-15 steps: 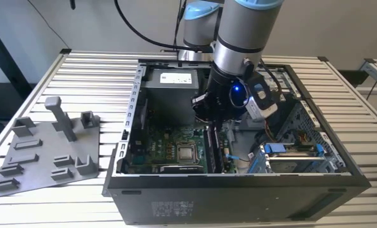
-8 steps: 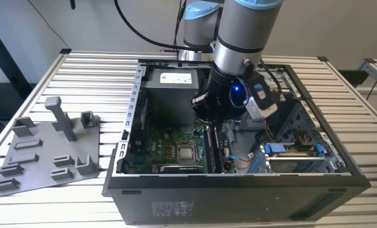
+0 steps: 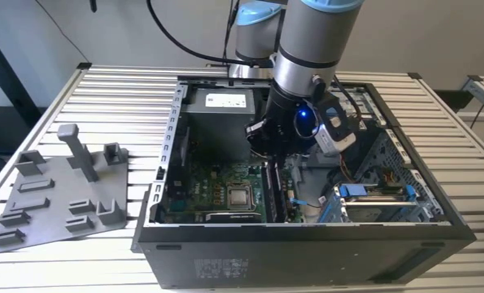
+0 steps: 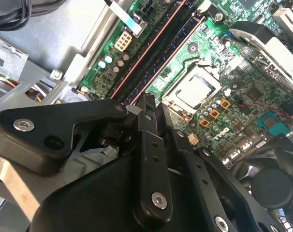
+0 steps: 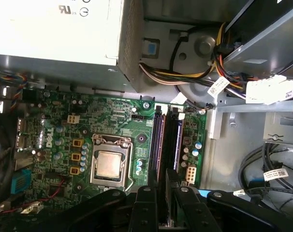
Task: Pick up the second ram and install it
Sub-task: 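Press down the second ram until it locks into place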
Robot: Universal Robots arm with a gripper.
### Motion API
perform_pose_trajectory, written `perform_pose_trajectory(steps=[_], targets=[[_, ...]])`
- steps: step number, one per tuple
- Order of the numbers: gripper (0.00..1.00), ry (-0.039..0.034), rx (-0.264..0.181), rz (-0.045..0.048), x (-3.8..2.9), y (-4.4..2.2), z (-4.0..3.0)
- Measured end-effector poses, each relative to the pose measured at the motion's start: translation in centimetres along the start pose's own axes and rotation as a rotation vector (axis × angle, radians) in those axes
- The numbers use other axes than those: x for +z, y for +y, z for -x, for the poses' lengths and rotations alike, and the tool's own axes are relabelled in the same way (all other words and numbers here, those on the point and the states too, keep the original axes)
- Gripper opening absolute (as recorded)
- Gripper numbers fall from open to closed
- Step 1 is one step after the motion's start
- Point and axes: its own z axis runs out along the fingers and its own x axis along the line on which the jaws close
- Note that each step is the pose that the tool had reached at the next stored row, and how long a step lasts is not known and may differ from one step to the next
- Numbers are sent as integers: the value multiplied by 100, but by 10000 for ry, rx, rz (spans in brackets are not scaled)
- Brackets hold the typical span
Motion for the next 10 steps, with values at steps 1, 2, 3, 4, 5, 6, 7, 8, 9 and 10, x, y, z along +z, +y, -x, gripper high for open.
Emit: perform_pose_trajectory(steps=[1,2,3,4,5,6,7,8,9,10], targets=[[22,0,0,0,0,0,0],[22,0,0,-1,0,0,0],[22,0,1,0,0,0,-1],[22,0,0,0,0,0,-1],[22,0,0,-1,0,0,-1],[22,0,0,0,0,0,-1],[22,0,0,0,0,0,-2],[22,0,1,0,0,0,-2],[24,0,0,0,0,0,-2],[30,0,0,0,0,0,-2]])
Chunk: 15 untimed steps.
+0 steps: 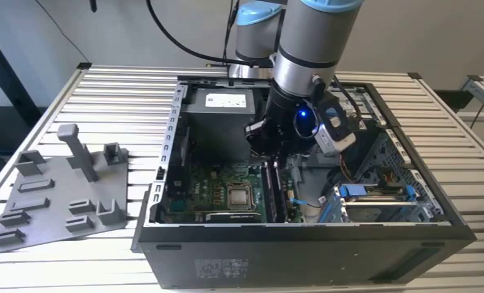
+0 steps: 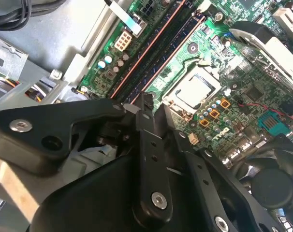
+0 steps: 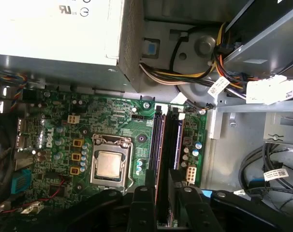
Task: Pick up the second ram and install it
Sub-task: 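Press down the second ram until it locks into place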
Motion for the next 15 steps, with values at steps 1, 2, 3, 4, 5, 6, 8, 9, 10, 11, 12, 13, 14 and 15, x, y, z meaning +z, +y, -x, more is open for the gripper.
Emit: perform_pose_trajectory(steps=[1,2,3,4,5,6,8,9,10,11,12,13,14,15], targets=[[30,0,1,0,0,0,0],[30,0,0,0,0,0,0],[36,0,1,0,0,0,-1],[36,-1,0,0,0,0,-1],[36,0,0,0,0,0,-1],[34,-1,1,0,0,0,-1],[28,0,0,0,0,0,-2],[22,0,0,0,0,0,-2],[16,0,0,0,0,0,-2],[11,0,0,0,0,0,-2],[11,0,0,0,0,0,-2],[11,0,0,0,0,0,-3],[11,0,-3,0,0,0,-3],[11,3,-49,-2,0,0,-3]])
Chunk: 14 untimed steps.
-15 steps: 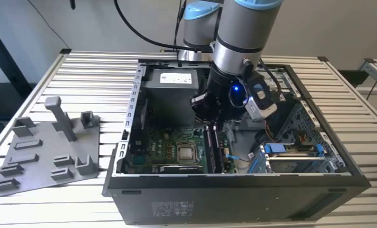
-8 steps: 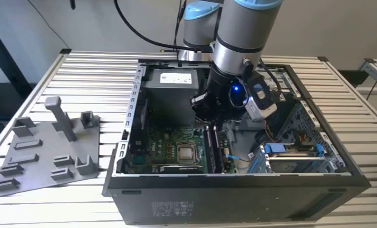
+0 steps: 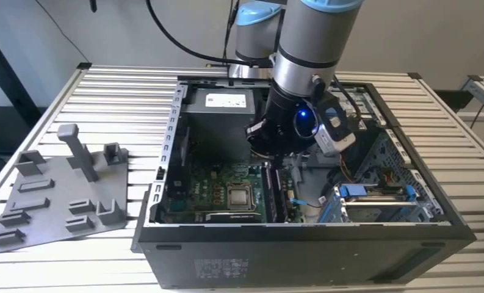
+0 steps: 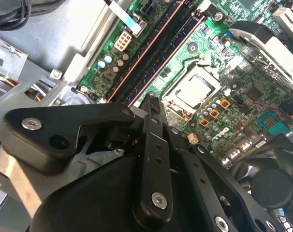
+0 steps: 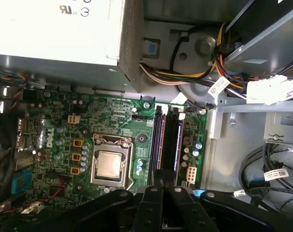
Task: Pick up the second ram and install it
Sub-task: 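Press down the second ram until it locks into place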
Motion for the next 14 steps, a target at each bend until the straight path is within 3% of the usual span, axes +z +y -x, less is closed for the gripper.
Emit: perform_pose_trajectory(steps=[14], targets=[[11,93,-2353,-38,0,0,0]])
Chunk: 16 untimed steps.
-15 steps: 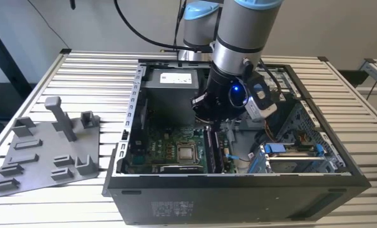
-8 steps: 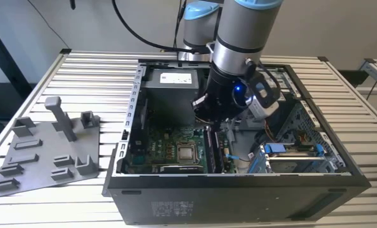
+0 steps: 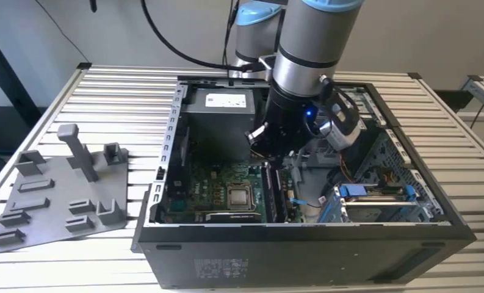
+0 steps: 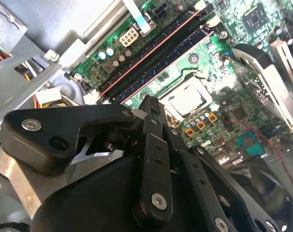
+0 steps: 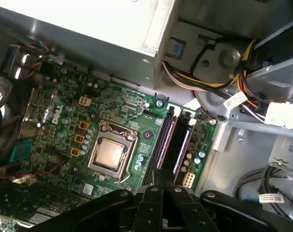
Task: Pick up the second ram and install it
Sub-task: 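Press down the second ram until it locks into place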
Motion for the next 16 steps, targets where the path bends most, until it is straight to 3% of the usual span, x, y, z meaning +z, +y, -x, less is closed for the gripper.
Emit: perform_pose_trajectory(steps=[16], targets=[[11,95,-2376,-39,0,0,0]])
